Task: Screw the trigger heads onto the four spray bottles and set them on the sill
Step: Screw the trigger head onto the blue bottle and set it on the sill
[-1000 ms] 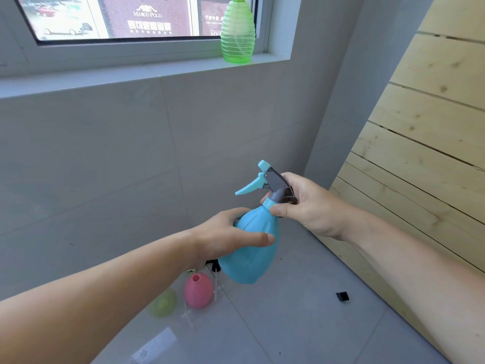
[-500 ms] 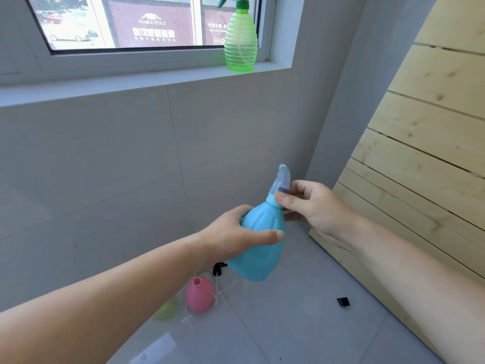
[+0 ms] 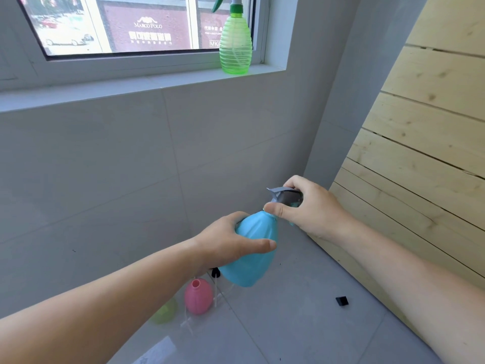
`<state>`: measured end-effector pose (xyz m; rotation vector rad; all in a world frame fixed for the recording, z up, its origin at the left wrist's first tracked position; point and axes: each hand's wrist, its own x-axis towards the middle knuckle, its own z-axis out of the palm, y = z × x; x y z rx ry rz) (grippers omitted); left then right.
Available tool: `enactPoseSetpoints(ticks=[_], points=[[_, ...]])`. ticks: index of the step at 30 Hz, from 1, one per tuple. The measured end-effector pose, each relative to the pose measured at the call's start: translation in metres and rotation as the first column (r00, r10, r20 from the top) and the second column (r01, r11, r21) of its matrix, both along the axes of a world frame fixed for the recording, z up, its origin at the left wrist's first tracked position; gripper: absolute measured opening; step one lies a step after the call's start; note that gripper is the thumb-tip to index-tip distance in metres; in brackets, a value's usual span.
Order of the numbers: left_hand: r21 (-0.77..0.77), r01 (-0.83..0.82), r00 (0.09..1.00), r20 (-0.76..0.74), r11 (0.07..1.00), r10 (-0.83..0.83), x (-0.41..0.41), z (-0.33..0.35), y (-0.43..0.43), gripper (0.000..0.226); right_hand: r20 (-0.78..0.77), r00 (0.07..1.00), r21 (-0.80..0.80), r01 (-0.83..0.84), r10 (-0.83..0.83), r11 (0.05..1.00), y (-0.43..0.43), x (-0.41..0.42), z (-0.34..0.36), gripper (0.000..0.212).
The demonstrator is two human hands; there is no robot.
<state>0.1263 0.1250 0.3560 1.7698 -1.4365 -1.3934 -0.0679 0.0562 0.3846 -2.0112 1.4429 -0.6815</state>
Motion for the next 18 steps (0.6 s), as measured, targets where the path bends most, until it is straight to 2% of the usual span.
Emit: enactPoseSetpoints(ticks=[2, 4, 8, 12, 18], points=[[0.001, -0.013, 0.999, 0.031, 1.000, 0.013, 0.003, 0.000, -0.001, 0.062, 0.042, 0.999, 0.027, -0.032, 0.030, 0.999, 0.000, 0.000, 0.002, 0.039], [-0.005, -0.022, 0.998, 0.053, 1.000, 0.022, 0.005, -0.001, -0.003, 0.061, 0.148, 0.988, 0.088, -0.055, 0.041, 0.995, -0.001, -0.002, 0.004, 0.032], [-0.010, -0.020, 0.998, 0.057, 1.000, 0.021, 0.006, -0.003, -0.006, 0.063, 0.323, 0.947, 0.226, -0.073, -0.004, 0.971, -0.002, -0.002, 0.007, 0.026], [-0.016, -0.001, 0.998, 0.058, 1.000, 0.002, 0.001, -0.005, -0.006, 0.066, 0.300, 0.953, 0.228, -0.034, -0.037, 0.973, 0.000, 0.001, 0.007, 0.029], [-0.105, 0.019, 0.976, 0.216, 0.994, 0.004, -0.003, -0.006, -0.007, 0.068, 0.287, 0.950, 0.243, 0.049, -0.120, 0.969, 0.002, 0.010, 0.002, 0.039]])
